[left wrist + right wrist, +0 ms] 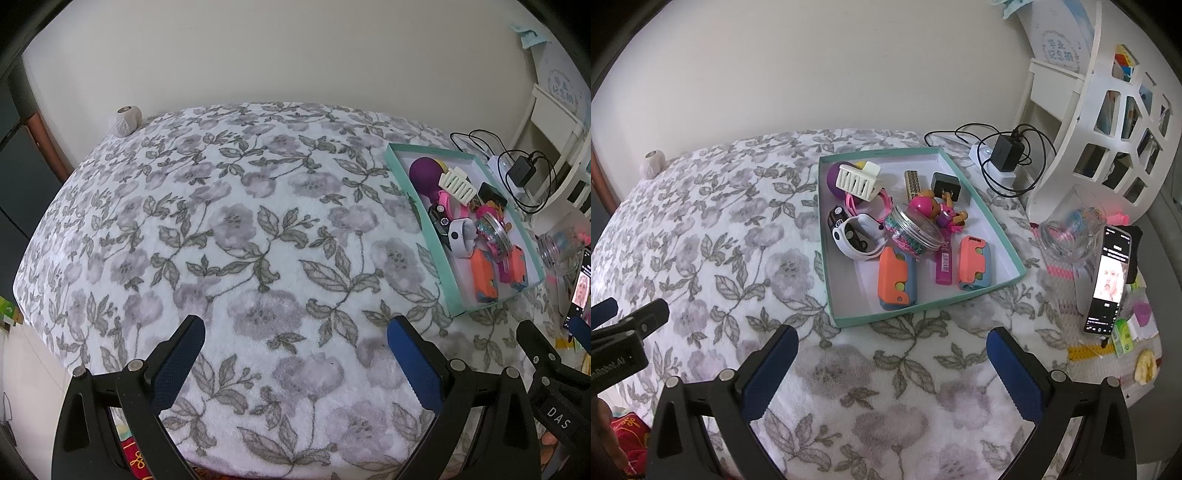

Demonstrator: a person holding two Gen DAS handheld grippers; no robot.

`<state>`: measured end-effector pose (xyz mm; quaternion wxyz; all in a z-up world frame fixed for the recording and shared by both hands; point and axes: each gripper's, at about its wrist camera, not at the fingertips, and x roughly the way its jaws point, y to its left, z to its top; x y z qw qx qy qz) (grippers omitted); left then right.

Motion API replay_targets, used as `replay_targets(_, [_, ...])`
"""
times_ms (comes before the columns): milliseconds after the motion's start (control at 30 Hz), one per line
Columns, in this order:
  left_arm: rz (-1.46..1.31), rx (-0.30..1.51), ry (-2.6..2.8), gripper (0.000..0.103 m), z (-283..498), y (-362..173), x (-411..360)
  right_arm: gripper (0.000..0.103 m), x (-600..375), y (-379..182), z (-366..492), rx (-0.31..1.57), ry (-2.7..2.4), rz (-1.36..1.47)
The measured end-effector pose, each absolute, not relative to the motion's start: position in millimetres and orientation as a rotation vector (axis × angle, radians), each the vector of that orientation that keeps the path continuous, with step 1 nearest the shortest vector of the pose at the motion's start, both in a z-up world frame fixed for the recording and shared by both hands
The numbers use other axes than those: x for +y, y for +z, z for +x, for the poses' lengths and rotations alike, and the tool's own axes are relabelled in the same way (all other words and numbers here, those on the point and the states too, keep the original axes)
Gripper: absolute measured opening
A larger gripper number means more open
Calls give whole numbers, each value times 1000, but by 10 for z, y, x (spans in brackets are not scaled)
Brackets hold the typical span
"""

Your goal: Organize rigid objects

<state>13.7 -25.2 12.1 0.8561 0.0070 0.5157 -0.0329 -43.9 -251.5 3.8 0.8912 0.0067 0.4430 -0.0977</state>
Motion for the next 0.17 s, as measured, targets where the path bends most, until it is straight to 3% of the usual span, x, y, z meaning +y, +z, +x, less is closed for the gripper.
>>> replay_targets(167, [19, 1082, -68, 99, 134, 134, -254, 103, -2527, 17, -439, 921, -196, 4])
